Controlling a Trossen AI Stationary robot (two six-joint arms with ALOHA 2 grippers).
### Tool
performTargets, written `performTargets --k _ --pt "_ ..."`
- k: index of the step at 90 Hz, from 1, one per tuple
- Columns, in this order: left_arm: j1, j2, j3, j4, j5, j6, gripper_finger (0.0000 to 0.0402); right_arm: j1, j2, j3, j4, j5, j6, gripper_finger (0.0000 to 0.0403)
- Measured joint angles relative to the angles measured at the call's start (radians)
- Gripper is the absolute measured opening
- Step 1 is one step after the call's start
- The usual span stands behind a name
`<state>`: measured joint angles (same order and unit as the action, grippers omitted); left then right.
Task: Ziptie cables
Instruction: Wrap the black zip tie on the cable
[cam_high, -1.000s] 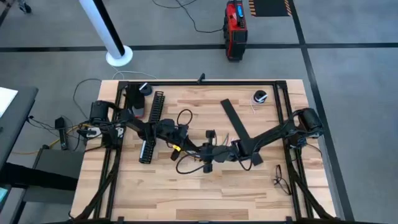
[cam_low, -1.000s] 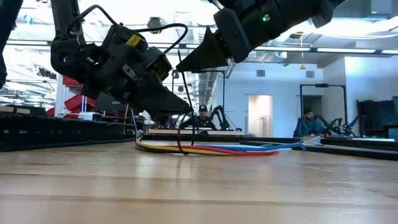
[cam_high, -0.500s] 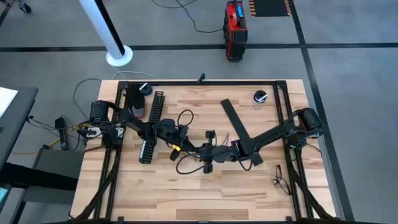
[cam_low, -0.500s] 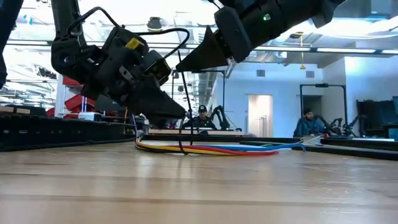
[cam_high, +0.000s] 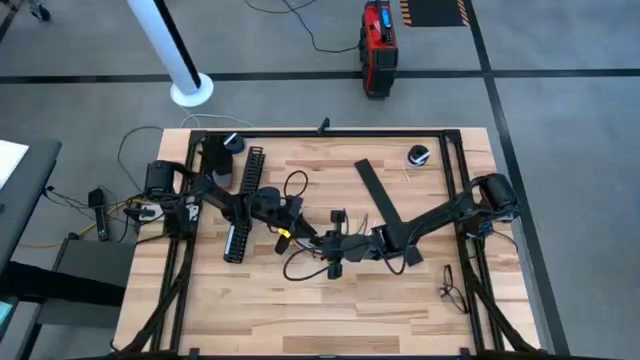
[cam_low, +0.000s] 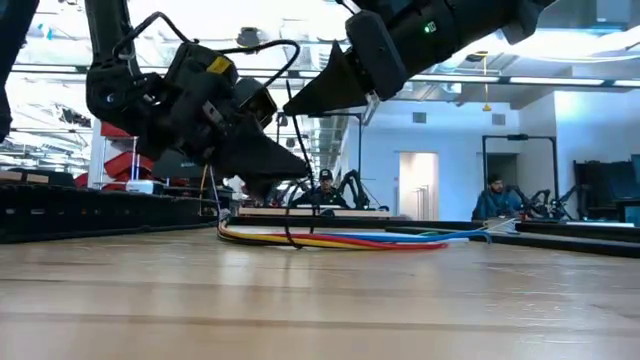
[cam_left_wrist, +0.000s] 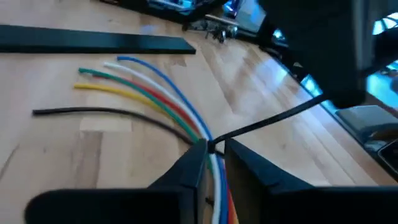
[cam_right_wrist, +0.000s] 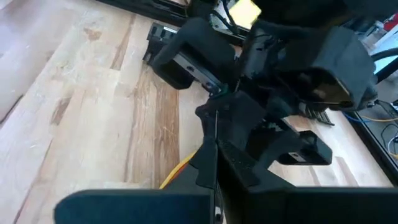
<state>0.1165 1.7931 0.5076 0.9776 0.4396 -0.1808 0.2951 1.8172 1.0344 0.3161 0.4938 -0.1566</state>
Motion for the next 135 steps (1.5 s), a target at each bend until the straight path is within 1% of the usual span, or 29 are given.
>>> performTargets --k 30,47,67,80,88,102,128,135 --pt "-0.03 0.0 0.0 0.006 -0.018 0.027 0.0052 0.0 0.0 0.0 0.006 0.0 0.0 0.0" --pt "-0.031 0.0 0.0 0.005 -0.054 0.044 0.0052 0.0 0.0 0.0 0.01 -0.023 0.0 0.0" --pt "-0.031 0.0 0.0 -0.01 -0.092 0.052 0.0052 -0.003 0.001 0.0 0.023 -0.024 -0.006 0.0" --pt "-0.031 0.0 0.001 -0.025 -0.093 0.068 0.0051 -0.007 0.001 0.0 0.04 -0.023 -0.01 0.0" --pt "-0.031 0.0 0.001 -0.027 -0.093 0.074 0.0041 -0.01 0.001 0.0 0.048 -0.023 -0.016 0.0" --pt "-0.031 0.0 0.001 -0.03 -0.079 0.083 0.0005 -0.009 0.001 0.0 0.076 -0.023 -0.036 0.0" --pt "-0.031 0.0 0.001 -0.063 -0.084 0.088 0.0001 -0.009 0.001 0.0 0.089 -0.023 -0.039 0.0" --pt "-0.031 0.0 0.001 -0.063 -0.063 0.087 0.0001 -0.009 0.001 0.0 0.089 -0.023 -0.039 0.0"
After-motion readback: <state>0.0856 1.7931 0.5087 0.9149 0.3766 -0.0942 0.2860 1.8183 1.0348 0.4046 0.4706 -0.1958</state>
